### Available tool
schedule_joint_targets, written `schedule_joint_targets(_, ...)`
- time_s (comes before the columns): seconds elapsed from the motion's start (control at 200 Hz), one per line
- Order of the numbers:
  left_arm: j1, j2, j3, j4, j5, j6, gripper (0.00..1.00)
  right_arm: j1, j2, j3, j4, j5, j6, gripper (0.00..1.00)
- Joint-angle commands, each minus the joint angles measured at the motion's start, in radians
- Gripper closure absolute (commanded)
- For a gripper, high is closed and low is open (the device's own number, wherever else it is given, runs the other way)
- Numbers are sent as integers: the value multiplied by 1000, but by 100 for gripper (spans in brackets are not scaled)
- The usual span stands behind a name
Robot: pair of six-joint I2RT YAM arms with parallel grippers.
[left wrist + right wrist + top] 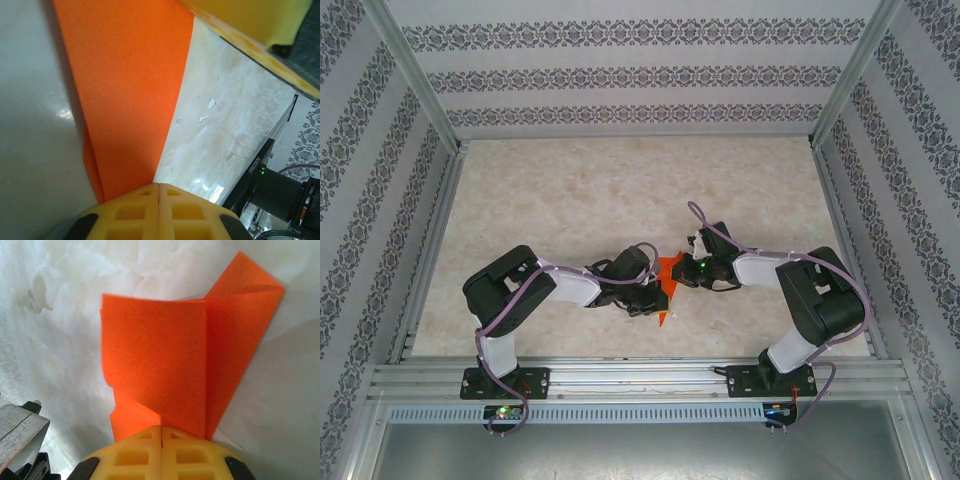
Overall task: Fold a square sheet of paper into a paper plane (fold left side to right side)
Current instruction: Fold the wing for the fifth time at the center of the table.
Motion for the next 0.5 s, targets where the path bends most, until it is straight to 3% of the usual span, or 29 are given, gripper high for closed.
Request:
schedule_joint_targets(0.0,-22,42,-19,-42,-28,-7,100,12,-45,16,-85,17,-31,100)
schedule_joint_targets(0.255,-23,44,-30,-79,-67,6,100,6,-166,-11,-47,4,-51,100)
schedule_joint_targets(0.495,-24,46,-16,-111,-72,21,100,38,-166,-79,59,-22,-27,100)
